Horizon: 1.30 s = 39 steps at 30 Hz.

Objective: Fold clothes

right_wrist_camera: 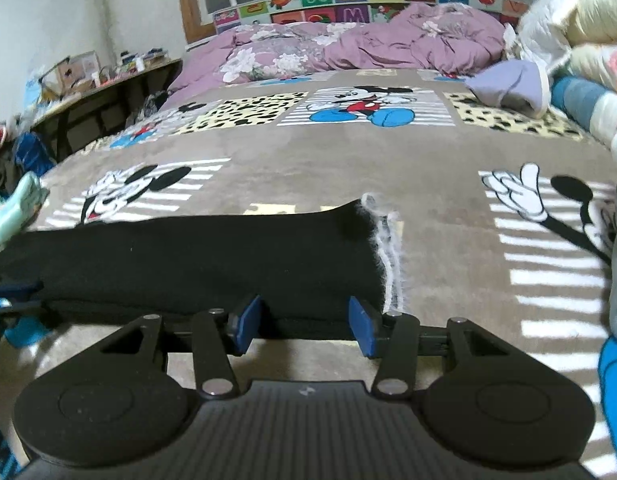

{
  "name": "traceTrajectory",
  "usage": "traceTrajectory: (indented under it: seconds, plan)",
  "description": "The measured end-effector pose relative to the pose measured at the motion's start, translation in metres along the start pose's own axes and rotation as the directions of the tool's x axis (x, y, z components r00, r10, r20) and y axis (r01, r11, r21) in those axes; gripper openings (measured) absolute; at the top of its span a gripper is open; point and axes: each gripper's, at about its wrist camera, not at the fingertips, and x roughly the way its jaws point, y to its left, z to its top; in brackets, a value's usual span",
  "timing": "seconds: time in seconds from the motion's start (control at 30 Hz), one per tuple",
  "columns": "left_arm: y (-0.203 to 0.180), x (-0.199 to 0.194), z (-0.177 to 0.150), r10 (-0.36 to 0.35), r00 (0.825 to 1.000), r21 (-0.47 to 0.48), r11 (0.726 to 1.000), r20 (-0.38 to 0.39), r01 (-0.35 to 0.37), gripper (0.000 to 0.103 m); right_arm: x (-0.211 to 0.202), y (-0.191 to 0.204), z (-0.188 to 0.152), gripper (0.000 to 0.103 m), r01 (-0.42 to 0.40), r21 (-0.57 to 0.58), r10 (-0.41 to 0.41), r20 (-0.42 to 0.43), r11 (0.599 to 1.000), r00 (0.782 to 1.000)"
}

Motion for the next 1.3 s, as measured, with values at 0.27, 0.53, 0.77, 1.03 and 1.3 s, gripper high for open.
traceTrajectory:
  seconds: [0.27, 0.53, 0.77, 1.03, 1.3]
  plan:
    - [-0.009, 0.008, -0.008, -0.06, 0.997, 0.022, 0.998, -0.037, 0.061, 0.005, 0.0, -0.009, -0.001, 0.05, -0.01, 0.068, 0.009, 0.01, 0.998, 1.0]
    - [0.021, -0.019, -0.002, -0.084, 0.996, -0.079, 0.993, 0.035, 0.087, 0.008, -0.033, -0.03, -0.006, 0.054, -0.009, 0.303, -0.042, 0.162, 0.953, 0.986]
    - [0.018, 0.025, -0.017, -0.055, 0.998, -0.245, 0.968, -0.033, 0.045, 0.007, -0.025, -0.061, -0.025, 0.06, -0.1, 0.634, -0.001, 0.157, 0.767, 0.988]
    - [0.032, 0.02, -0.021, -0.113, 0.993, -0.283, 0.954, -0.033, 0.1, 0.007, 0.007, -0.05, -0.036, 0.063, -0.13, 0.798, 0.022, 0.146, 0.589, 0.989]
    - [0.029, 0.011, -0.016, -0.089, 0.996, -0.29, 0.954, -0.022, 0.079, 0.014, 0.025, -0.047, -0.035, 0.064, -0.148, 0.858, -0.034, 0.189, 0.491, 0.981]
